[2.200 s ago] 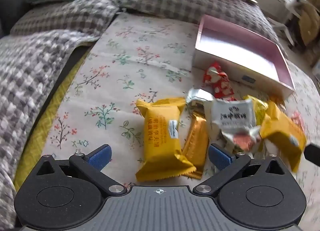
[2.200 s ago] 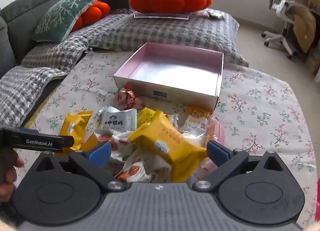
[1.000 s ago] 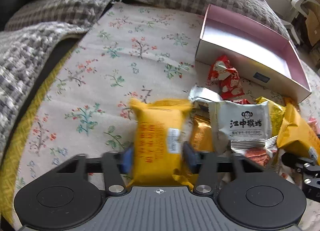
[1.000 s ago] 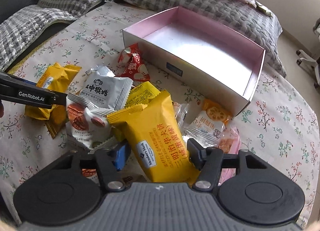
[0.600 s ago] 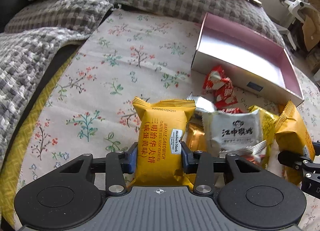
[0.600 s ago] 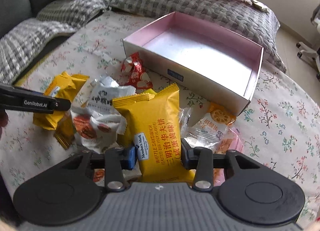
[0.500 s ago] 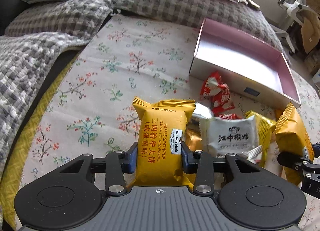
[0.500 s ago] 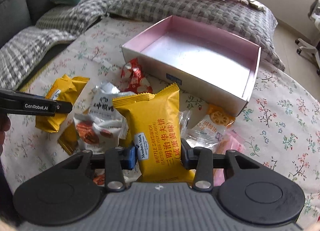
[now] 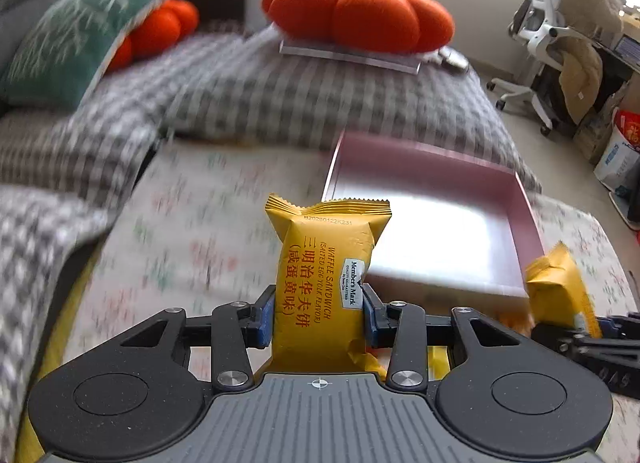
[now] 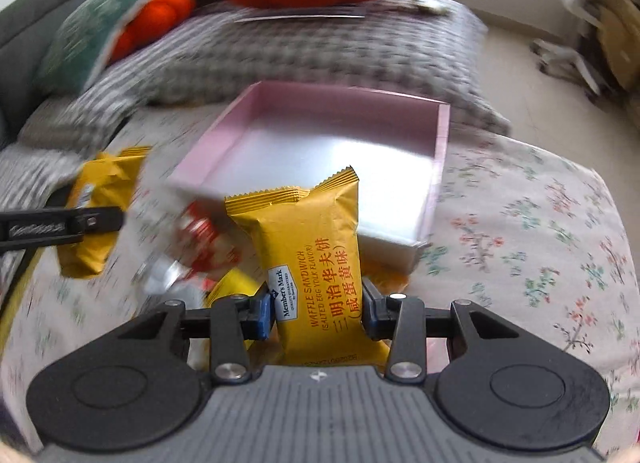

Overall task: Organize snacks
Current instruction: 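Carry both yellow packs into the pink box and open both grippers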

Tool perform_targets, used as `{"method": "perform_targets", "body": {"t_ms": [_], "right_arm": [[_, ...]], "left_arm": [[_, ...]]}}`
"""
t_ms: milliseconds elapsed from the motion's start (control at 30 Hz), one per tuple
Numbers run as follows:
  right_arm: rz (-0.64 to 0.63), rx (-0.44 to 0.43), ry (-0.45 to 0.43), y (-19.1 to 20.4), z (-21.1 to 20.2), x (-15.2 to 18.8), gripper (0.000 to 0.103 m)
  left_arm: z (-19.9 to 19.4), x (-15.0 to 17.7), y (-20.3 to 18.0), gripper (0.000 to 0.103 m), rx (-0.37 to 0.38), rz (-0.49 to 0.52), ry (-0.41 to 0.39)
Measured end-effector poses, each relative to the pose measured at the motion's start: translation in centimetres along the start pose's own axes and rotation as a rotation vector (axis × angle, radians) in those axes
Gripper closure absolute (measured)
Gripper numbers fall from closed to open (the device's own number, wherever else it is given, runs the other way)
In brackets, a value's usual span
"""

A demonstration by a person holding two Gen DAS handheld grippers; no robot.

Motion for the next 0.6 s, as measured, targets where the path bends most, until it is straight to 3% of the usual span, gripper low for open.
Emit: {"method": "perform_targets", "body": {"t_ms": [100, 267, 433, 600], "right_arm": [[0.119, 0.019, -0.013, -2.2, 0.6, -1.9, 0.065], [0.207, 0.041, -0.028, -4.0, 2.1, -4.9, 0.065], [0.282, 0.023, -0.040, -4.9, 4.2, -6.5, 0.065], [0.320, 0.018, 0.001, -4.6, 7.8, -6.1, 0.065]], "left_arm": [[1.3, -2.3, -1.0, 0.065, 0.018, 0.023, -0.034], [4.0, -5.6, -3.2, 0.065, 0.063, 0.088, -0.064], [7.7, -6.5, -4.4, 0.064, 0.138, 0.088, -0.020], [10.6, -6.1, -4.8, 0.064, 0.140, 0.103, 0.007]]}}
Point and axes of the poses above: each gripper's, at about its wrist camera, not at the fingertips, and z roughly the way its jaws point, y to its left, x to its underside, the point moved 9 cm from there along z, roughly the way its jaws point, and after that the axes turned 2 degrees about -z, right-handed, at the moved point
